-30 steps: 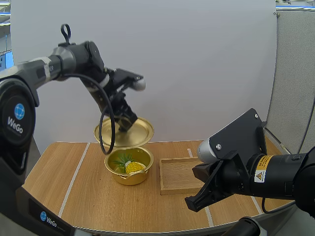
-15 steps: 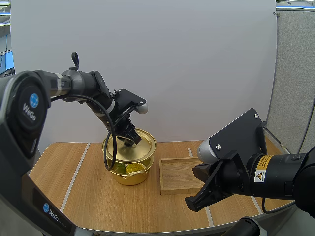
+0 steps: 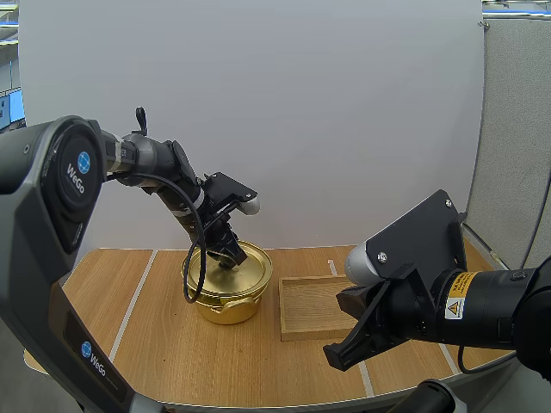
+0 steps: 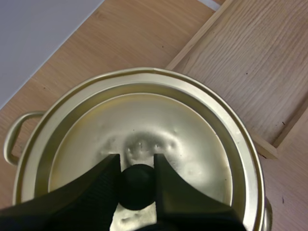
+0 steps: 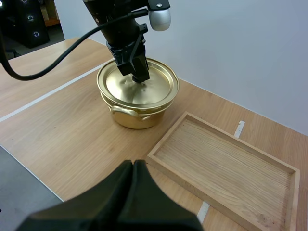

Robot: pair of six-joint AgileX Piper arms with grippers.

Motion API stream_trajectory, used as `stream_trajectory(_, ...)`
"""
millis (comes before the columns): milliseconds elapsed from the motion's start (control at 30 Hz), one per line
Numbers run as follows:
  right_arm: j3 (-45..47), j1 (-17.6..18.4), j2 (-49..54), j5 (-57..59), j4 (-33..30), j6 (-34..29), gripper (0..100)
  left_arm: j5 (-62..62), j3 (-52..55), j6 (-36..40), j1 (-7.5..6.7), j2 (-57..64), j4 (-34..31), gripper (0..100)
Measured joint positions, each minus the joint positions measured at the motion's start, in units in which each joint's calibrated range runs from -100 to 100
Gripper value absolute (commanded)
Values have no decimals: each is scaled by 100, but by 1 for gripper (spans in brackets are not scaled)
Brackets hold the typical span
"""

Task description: Open the pot, put the pineapple inside, and close it

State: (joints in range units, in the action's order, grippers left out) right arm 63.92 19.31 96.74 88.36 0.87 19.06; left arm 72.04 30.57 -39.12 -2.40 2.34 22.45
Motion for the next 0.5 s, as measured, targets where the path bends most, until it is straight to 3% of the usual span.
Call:
stream_trajectory(200,0,0,0,0,0,0,0,-13,12,-186,164,-186,244,0)
stream_trajectory(500,0,0,0,0,0,0,0,-46,11,-402,164,-210,487,0)
